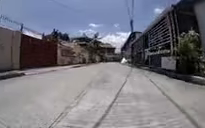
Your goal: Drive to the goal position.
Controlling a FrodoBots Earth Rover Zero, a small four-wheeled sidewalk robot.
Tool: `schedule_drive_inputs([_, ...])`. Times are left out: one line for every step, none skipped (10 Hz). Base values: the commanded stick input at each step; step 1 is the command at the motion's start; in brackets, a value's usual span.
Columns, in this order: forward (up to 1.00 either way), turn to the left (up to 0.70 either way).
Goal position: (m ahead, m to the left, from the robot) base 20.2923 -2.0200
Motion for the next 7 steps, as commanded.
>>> schedule_drive_inputs([1.0, 0.13])
schedule_drive_inputs([1.0, 0.11])
schedule_drive_inputs([1.0, 0.05])
schedule_drive_inputs([1.0, -0.01])
schedule_drive_inputs([1.0, -0.07])
schedule_drive_inputs([1.0, -0.13])
schedule_drive_inputs([1.0, -0.19])
